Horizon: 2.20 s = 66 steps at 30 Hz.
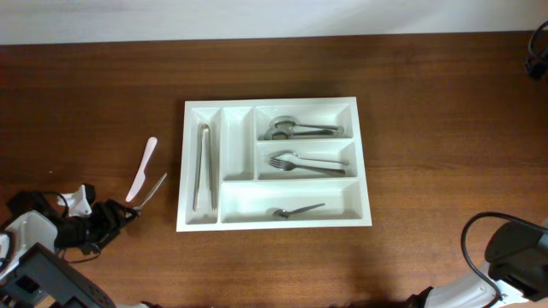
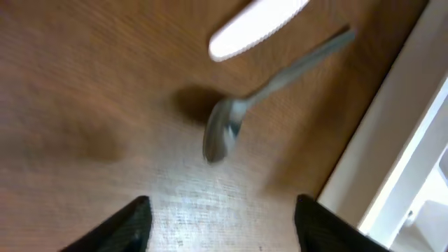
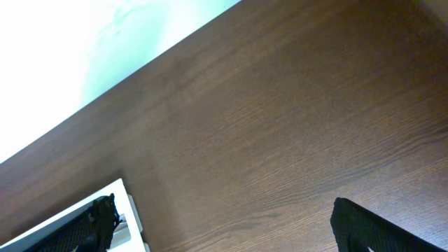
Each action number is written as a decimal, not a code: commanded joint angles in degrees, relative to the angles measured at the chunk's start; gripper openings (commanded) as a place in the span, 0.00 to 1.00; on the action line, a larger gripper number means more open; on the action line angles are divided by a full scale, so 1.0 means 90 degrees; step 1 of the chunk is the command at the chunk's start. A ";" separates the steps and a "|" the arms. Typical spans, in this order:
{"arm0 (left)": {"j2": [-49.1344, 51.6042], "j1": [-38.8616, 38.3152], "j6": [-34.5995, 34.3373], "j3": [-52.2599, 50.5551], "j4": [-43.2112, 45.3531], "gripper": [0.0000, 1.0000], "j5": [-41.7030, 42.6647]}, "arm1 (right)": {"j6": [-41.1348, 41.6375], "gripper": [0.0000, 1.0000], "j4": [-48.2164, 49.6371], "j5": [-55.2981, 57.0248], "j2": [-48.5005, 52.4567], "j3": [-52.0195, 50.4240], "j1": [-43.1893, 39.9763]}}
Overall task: Pack container
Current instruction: 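Move the left gripper to the teaspoon on the table and grasp it, then carry the teaspoon into the bottom compartment and release it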
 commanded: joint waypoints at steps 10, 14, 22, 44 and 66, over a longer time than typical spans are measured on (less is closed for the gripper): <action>0.0517 0.0039 -0.0136 -0.0214 0.0724 0.58 0.0233 | 0.0044 0.99 0.0000 -0.0083 0.0012 -0.0027 -0.0015; 0.0913 0.0039 -0.0136 -0.0214 0.1064 0.54 0.0549 | 0.0044 0.99 0.0000 -0.0083 0.0012 -0.0027 -0.0015; 0.1018 0.0039 -0.0138 -0.0214 0.1183 0.37 0.0576 | 0.0044 0.99 0.0002 -0.0083 0.0012 -0.0027 -0.0015; 0.1491 0.0039 -0.0107 -0.0163 0.1549 0.02 0.1370 | 0.0044 0.99 0.0000 -0.0083 0.0012 -0.0027 -0.0015; -0.2174 -0.1904 0.0216 0.1047 -0.1122 0.02 0.3704 | 0.0044 0.99 0.0000 -0.0083 0.0012 -0.0027 -0.0015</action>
